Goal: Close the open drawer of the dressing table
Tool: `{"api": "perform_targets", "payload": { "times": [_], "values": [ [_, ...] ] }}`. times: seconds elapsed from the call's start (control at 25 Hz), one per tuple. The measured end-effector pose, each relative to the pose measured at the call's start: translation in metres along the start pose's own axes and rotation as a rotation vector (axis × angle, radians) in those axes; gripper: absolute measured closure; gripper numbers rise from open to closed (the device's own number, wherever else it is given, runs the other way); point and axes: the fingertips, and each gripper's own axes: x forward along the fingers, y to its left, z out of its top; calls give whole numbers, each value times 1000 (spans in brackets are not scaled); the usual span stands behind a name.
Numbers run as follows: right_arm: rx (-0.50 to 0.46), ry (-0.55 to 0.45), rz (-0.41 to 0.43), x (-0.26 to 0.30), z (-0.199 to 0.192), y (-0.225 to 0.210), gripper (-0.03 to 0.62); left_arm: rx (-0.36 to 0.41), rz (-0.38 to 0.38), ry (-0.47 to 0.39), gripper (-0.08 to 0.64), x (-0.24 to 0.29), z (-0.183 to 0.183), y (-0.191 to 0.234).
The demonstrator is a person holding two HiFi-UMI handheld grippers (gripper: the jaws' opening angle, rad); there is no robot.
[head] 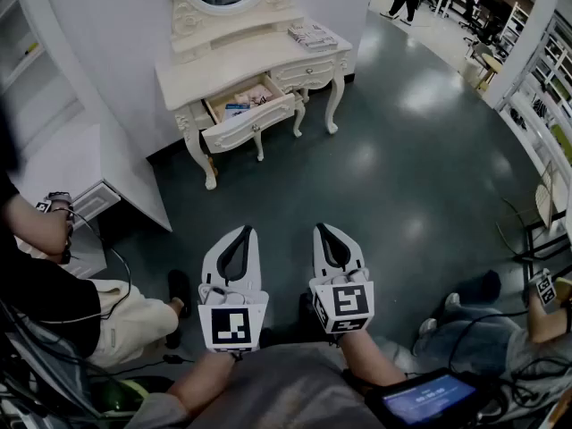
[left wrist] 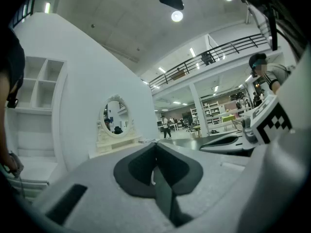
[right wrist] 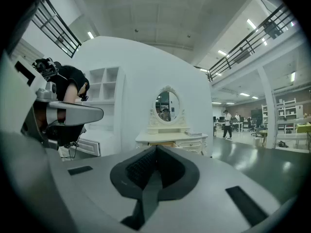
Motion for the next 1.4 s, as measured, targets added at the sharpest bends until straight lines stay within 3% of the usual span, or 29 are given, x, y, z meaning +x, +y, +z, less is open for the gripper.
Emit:
{"api": "perform_targets", "payload": {
  "times": [0.6, 1.4],
  "values": [
    [54, -18, 10, 45, 4, -30, 577, 4, -7, 21, 545, 55, -4, 4],
    [24, 15, 145, 118, 26, -109, 577, 21, 120, 16, 545, 141, 38, -13]
  ]
}}
